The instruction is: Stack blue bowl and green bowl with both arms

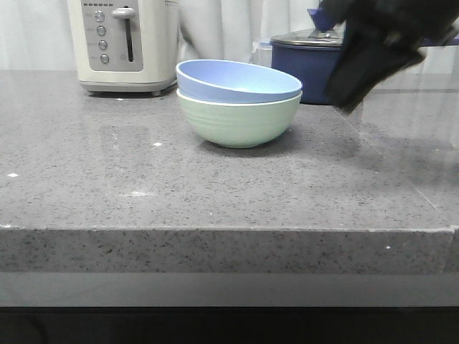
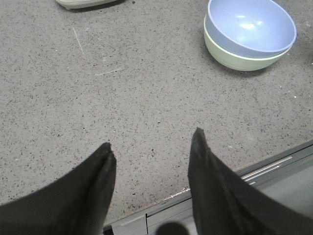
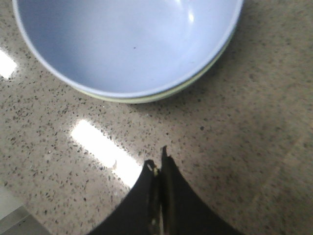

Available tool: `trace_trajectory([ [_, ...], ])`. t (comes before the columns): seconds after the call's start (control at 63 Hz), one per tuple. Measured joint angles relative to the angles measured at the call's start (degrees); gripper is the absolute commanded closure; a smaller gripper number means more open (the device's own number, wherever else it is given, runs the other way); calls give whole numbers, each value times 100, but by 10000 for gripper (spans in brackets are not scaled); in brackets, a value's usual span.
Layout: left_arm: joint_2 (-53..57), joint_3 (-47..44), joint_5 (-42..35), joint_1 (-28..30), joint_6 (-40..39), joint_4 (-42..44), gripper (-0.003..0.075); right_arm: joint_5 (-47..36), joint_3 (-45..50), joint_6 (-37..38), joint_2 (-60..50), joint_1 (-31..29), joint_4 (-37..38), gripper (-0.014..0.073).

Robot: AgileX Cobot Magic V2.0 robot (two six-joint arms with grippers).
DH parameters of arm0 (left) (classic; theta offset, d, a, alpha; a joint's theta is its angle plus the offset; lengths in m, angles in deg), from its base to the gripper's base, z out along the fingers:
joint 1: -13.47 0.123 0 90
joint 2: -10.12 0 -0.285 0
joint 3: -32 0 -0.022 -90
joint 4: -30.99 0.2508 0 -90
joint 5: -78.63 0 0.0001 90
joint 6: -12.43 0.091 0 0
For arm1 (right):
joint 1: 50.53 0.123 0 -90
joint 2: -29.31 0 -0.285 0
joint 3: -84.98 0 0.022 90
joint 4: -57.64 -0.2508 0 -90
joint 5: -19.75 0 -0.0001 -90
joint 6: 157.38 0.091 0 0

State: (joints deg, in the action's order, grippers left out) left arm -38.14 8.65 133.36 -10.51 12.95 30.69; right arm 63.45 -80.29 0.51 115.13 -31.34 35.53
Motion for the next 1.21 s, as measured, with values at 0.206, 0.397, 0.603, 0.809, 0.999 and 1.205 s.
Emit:
trace_trajectory([
  [0.206,0,0,-42,0,0,30,373,622,0,1397,-1190,0,1147,654],
  [0.397,0,0,-213,0,0,30,373,695,369,1895,-2456,0,1347,654],
  [0.603,0,0,-277,0,0,30,373,468,1118,2023,-3771,0,1358,654],
  [0.809,0,0,-277,0,0,30,373,552,1599,2325,-4464,0,1597,654],
  [0.999,0,0,-277,0,0,30,379,585,1611,2411,-4507,0,1637,657],
  [1.205,0,0,-277,0,0,30,659,522,1611,2423,-4510,0,1639,657],
])
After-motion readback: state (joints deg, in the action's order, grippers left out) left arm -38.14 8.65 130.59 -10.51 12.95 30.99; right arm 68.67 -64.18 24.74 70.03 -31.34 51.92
